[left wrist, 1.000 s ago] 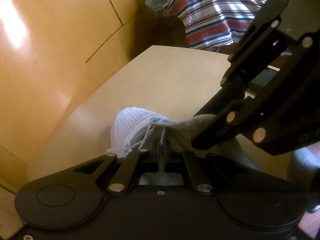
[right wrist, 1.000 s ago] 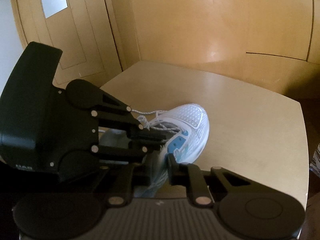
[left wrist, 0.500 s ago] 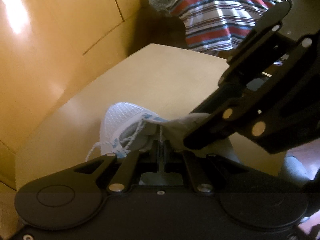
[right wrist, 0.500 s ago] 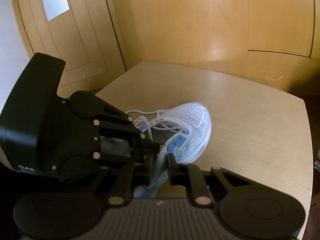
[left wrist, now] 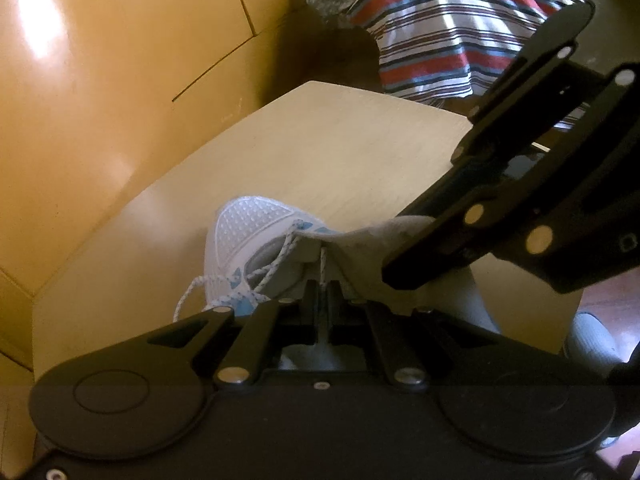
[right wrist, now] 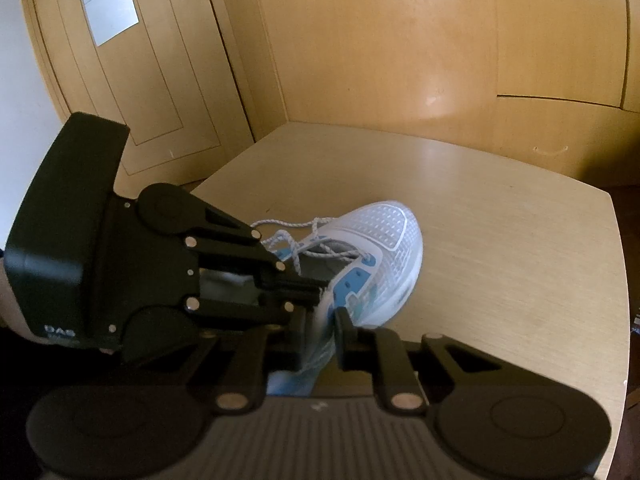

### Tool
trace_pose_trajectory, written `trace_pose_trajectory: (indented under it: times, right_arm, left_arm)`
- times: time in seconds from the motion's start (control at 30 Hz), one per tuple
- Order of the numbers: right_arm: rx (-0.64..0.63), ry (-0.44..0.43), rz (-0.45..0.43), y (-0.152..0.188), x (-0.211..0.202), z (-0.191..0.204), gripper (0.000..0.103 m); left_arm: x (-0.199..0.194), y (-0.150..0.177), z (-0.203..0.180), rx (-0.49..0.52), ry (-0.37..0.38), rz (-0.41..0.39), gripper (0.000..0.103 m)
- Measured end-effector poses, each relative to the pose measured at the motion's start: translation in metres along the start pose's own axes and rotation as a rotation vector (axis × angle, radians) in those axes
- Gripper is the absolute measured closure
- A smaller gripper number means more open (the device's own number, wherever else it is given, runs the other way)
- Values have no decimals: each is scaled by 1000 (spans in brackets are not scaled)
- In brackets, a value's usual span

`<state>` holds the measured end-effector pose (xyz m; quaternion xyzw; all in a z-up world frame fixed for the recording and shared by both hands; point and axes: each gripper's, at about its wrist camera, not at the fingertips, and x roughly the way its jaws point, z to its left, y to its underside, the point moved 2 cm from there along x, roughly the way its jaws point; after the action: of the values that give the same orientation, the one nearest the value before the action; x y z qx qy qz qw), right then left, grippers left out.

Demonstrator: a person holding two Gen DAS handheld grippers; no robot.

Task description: Lace up shoes with both hands

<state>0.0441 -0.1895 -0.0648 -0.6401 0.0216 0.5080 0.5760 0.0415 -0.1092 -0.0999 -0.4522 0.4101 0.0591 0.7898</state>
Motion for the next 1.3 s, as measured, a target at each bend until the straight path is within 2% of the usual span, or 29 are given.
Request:
trace_pose_trajectory:
  times: [1.3]
  right_arm:
    - [0,3,8,0,-1,4,88]
  left_arm:
    - [-3,-3,-2,58,-31,-36,102]
